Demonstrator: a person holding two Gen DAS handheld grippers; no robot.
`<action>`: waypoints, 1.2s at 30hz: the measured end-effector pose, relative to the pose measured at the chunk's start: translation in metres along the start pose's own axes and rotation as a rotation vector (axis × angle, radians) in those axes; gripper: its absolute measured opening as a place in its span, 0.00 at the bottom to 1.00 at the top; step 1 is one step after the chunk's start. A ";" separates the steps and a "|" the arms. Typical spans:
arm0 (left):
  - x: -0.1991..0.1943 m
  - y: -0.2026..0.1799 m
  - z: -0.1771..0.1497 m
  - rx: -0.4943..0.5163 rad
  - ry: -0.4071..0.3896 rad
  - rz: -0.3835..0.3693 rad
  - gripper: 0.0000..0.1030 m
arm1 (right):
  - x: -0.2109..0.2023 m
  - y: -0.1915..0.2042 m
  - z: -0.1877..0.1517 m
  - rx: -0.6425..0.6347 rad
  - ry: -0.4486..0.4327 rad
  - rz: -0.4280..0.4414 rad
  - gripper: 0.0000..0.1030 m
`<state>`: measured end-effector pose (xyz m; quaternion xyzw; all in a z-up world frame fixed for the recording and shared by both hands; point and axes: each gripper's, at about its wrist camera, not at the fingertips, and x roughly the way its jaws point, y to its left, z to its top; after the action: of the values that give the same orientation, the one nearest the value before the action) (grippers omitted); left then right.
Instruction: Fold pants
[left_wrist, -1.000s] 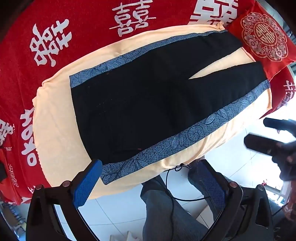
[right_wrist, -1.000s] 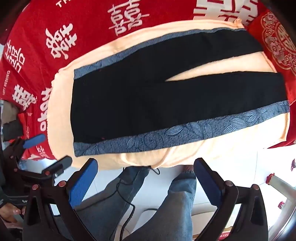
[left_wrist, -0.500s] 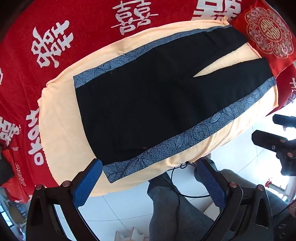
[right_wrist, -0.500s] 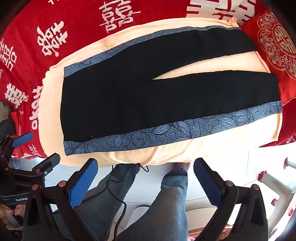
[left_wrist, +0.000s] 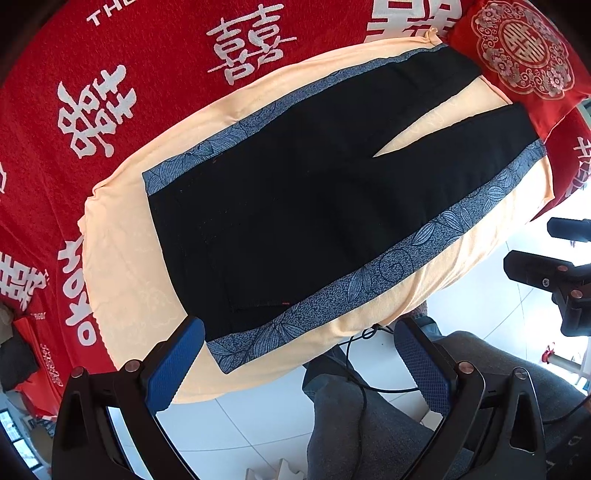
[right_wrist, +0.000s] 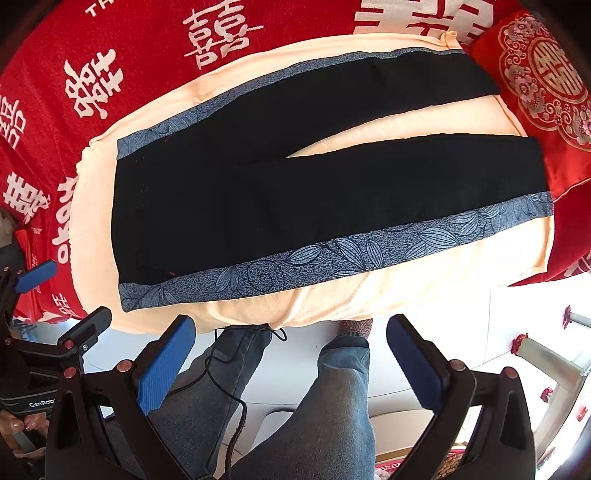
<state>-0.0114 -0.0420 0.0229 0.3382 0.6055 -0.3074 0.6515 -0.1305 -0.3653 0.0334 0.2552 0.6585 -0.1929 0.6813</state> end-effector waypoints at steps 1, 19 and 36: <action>0.000 0.000 0.000 0.003 -0.001 -0.001 1.00 | 0.000 0.000 0.000 0.002 0.000 -0.001 1.00; 0.003 -0.003 0.001 -0.021 -0.007 -0.004 1.00 | -0.001 0.002 0.007 -0.030 0.000 -0.026 1.00; -0.007 0.012 0.000 -0.099 -0.050 0.049 1.00 | 0.000 0.003 0.016 -0.055 -0.014 0.013 1.00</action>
<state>-0.0028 -0.0350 0.0310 0.3127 0.5951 -0.2691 0.6897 -0.1158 -0.3727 0.0340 0.2395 0.6571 -0.1721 0.6937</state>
